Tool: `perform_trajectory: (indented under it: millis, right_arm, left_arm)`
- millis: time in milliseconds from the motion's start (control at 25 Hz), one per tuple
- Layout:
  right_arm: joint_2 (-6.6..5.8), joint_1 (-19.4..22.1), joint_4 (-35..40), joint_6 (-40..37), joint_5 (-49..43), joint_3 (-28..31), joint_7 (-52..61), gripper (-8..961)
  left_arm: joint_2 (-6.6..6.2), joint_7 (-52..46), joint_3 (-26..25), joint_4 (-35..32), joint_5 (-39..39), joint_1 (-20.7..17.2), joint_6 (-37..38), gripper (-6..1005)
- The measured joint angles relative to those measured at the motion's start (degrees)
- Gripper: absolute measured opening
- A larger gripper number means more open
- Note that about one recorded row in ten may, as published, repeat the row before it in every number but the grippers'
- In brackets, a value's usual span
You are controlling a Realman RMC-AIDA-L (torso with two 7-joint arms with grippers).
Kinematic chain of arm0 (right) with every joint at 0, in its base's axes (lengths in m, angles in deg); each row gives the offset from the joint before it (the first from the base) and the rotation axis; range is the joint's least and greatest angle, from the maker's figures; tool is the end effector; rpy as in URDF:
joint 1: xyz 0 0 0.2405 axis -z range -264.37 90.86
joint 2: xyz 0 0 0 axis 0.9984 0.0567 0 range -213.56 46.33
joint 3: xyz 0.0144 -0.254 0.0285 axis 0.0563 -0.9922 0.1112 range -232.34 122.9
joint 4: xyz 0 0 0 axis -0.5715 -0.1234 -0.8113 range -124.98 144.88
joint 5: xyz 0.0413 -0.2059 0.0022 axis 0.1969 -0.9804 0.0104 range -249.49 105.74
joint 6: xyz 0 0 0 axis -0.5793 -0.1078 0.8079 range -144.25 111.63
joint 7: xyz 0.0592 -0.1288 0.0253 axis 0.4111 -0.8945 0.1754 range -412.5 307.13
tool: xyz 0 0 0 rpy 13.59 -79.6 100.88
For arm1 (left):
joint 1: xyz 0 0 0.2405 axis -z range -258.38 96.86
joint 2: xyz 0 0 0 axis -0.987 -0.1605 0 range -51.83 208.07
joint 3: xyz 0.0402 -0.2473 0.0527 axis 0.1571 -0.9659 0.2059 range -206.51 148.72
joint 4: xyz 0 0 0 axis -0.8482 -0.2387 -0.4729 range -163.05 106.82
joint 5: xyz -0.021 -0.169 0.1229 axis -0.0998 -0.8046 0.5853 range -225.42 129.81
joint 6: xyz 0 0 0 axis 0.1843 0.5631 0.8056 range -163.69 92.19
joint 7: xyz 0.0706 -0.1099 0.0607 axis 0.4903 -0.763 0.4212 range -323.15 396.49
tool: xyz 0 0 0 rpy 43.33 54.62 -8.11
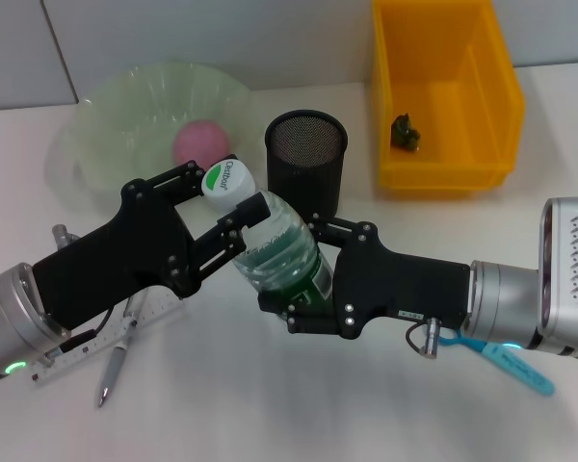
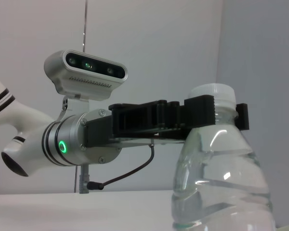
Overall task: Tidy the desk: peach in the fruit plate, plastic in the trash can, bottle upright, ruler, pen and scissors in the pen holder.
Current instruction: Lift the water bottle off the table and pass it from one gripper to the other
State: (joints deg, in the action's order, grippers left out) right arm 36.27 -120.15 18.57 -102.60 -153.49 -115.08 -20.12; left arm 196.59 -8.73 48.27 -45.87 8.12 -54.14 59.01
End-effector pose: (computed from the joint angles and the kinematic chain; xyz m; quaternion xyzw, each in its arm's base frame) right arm 0.2353 0.2952 -0.0776 -0.9216 0.0164 0.3487 0.1700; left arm -0.2221 0.2903 -0.0349 -0.8599 -0.0735 -0.4763 0.1681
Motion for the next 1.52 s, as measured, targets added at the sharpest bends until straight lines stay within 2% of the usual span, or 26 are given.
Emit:
perform_trajectory:
  millis: [1520]
  right_arm:
    - [-0.33,2.42,0.67,-3.75,0.22,0.71,0.07,769]
  left_arm:
    - [-0.16,-0.11,0.00,0.00,0.22,0.11,1.47,452]
